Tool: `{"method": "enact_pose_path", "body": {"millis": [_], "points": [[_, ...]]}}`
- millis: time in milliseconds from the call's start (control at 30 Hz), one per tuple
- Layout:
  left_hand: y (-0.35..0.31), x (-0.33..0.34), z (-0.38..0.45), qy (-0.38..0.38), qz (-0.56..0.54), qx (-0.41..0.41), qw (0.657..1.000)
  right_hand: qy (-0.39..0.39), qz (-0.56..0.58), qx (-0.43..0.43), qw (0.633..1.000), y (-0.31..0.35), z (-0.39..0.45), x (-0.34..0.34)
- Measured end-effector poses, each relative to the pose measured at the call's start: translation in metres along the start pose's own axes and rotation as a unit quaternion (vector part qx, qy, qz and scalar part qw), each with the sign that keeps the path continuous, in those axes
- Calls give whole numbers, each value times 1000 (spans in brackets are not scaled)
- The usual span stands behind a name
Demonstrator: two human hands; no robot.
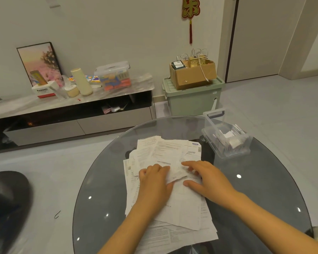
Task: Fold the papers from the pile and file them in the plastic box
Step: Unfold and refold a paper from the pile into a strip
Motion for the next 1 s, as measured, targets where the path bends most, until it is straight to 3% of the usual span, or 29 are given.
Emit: {"method": "enact_pose_path", "body": {"millis": [133,367,634,801,1001], "points": [[-14,6,-11,37,-41,-1,998,-1,10,-22,1000,2,-3,-1],[-12,14,-25,157,-73,-24,985,88,-64,-28,994,-1,-10,5],[-15,-1,-22,91,-13,36,995,61,-69,-23,996,2,-11,7],[-17,-3,-21,121,15,52,991,92,-86,-19,992,2,-14,11],[-17,-4,-17,113,23,79,990,73,-108,-42,991,7,-15,13]]}}
Point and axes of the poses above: each hand's wrist, its own z-axis towards the middle knuckle, its own x-axis out of the palm, y = z × x, the point moved 6 cm from there along z, towards the middle knuckle, and after that the axes turned 3 degrees about x, right-handed, at the moved point
